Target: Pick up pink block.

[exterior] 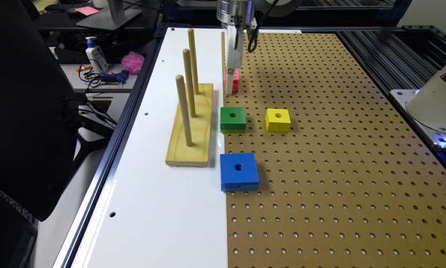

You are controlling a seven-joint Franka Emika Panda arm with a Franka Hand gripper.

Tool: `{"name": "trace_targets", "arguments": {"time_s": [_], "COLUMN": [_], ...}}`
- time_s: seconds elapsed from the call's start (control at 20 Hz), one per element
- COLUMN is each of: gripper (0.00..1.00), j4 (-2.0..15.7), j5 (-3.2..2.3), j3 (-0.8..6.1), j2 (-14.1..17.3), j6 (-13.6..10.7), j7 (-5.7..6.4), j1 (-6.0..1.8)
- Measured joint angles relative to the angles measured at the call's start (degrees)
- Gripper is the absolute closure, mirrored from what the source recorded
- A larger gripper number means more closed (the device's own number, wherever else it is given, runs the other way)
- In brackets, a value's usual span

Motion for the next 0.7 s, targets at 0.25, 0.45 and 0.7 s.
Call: {"name": "trace_targets", "arguments": {"time_s": [0.25,0.45,0.7], "gripper": [1.00,1.00,1.00], "j4": [0.02,-0.04,-0.21], "j5": [0.00,0.02,0.03], "j3": [-0.02,-0.01,0.00], "j2": [-1.2,-6.0,-11.4], "j6": [-1.0,-6.1,-11.7], "j7": [0.00,0.00,0.00], "j1": [-0.03,-0.03,-0.03]}}
